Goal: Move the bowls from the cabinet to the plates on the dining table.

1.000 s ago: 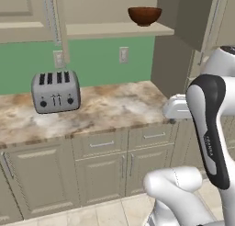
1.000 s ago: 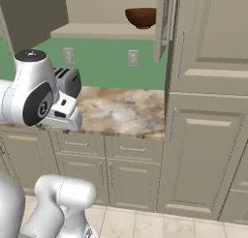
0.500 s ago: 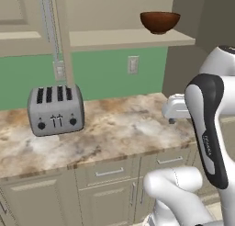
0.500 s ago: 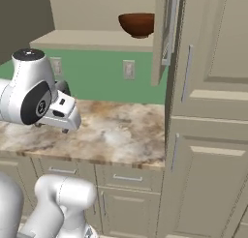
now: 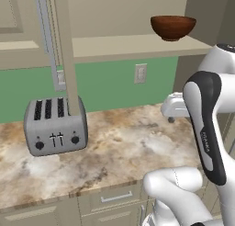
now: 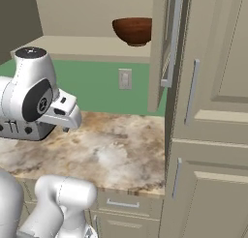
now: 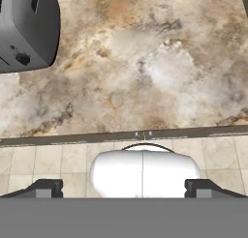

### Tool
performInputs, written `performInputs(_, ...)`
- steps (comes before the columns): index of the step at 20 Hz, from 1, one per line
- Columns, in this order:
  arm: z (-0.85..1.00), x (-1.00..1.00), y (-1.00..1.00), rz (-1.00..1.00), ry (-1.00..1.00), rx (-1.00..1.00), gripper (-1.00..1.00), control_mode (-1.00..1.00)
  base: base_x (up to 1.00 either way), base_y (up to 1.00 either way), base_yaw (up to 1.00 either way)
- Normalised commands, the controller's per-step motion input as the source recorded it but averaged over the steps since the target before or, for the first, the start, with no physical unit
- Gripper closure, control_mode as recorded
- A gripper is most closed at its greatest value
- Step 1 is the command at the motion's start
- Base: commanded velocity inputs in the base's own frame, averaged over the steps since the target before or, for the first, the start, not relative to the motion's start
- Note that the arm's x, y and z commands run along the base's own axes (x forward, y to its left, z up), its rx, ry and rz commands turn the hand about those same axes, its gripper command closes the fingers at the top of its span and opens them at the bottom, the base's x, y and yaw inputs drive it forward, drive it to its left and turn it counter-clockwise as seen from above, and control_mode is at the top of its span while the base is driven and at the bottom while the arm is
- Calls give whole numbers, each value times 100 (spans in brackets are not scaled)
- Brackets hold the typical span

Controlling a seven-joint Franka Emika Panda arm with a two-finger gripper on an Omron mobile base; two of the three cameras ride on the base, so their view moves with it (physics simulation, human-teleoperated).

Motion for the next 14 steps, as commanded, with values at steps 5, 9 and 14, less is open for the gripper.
performInputs(5, 0, 0, 0, 0, 0, 0, -100, 100, 0, 0, 0)
performInputs(9, 0, 0, 0, 0, 0, 0, -100, 100, 0, 0, 0)
performInputs(14, 0, 0, 0, 0, 0, 0, -100, 100, 0, 0, 0)
